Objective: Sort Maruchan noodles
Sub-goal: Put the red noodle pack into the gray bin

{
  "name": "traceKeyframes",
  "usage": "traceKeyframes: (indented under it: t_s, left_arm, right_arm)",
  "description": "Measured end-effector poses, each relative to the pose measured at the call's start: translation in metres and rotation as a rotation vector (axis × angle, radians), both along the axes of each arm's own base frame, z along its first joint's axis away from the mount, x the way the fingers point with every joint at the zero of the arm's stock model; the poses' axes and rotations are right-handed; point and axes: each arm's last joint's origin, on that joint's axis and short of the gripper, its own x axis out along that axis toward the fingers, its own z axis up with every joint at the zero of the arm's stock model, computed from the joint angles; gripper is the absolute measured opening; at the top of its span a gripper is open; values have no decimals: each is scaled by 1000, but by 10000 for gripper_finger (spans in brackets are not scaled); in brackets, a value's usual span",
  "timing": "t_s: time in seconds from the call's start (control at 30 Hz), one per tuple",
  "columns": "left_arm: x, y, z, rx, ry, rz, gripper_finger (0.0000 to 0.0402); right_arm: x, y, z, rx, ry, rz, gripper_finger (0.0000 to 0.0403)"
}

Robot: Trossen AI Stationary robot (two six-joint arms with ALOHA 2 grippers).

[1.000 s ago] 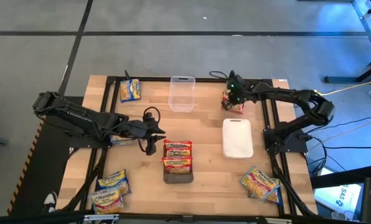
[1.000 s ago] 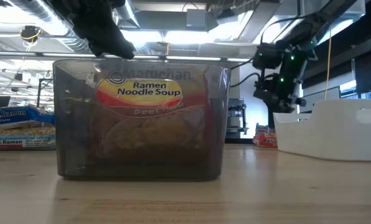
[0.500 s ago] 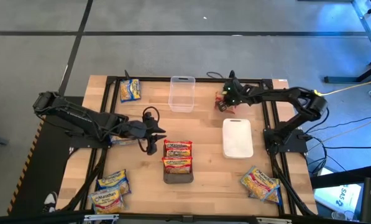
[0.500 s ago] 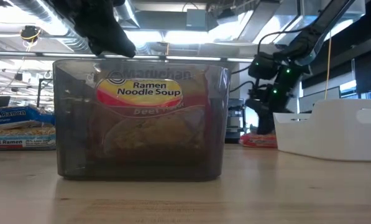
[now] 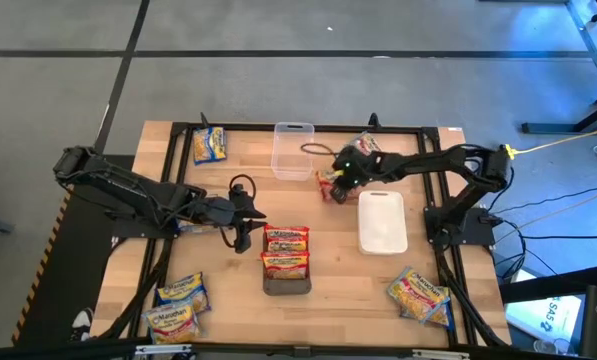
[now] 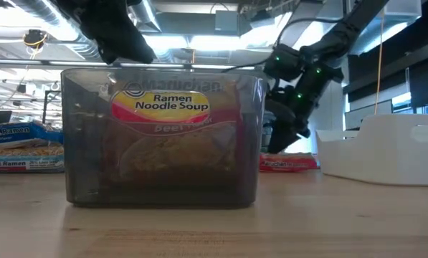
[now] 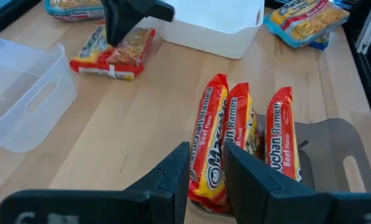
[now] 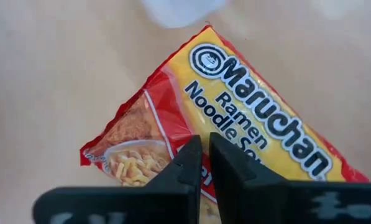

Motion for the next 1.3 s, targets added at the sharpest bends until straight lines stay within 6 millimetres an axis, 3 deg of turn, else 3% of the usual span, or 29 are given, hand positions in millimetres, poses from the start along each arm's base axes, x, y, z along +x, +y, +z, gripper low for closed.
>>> traceKeyframes:
  t_s: [0.27, 0.7, 0.93, 1.1, 1.3]
  left_arm:
    - [-2, -7, 0, -24, -2, -19, 90]
    - [-10, -32, 0, -99, -3, -90, 90]
    - [-17, -65, -7, -185, 35, -189, 90]
    - [-9, -99, -20, -193, 0, -263, 90]
    - [8, -143, -15, -199, -1, -273, 90]
  right_arm:
    - [22, 50, 0, 25, 15, 131, 25]
    - [23, 136, 0, 129, 40, 217, 25]
    - [15, 185, 0, 183, 47, 279, 25]
    - [5, 219, 0, 190, 37, 313, 25]
    - [-11, 254, 0, 204, 36, 334, 25]
